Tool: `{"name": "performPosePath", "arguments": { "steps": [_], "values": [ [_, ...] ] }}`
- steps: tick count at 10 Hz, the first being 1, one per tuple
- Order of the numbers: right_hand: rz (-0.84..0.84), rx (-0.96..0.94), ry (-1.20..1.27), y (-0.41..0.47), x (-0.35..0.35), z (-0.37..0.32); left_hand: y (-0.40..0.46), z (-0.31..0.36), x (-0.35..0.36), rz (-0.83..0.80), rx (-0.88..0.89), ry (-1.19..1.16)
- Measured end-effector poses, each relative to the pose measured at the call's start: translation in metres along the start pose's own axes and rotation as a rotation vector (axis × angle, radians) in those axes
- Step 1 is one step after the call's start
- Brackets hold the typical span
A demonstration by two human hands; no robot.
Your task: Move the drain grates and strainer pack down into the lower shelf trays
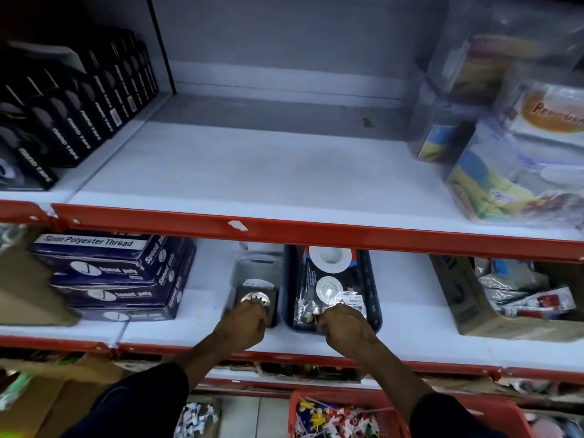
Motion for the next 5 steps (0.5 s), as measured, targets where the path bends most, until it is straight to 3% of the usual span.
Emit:
{"name": "performPosePath", "arguments": {
  "steps": [3,4,5],
  "values": [
    [-0.114,0.035,-0.053,-0.029,0.015,-0.014,-0.035,0.01,0.018,-0.151,0.062,-0.042],
    [-0.127,0.03,-0.098,-0.039,0.012,-0.022,-0.04,0.019,-0.005,-0.09,0.092,-0.018],
    [-0.007,-0.012,-0.134,-0.044,-0.012,-0.036,-0.045,0.03,-0.048,0.052,0.117,0.105]
  ]
}}
Point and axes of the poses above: each hand's wrist, its own y-axis towards the middle knuckle, its own x-axis out of the palm, z = x × y, the point moved 8 cm from there along y, towards the middle knuckle, and after that the axes turned 15 degrees about y, right-handed, at the moved point
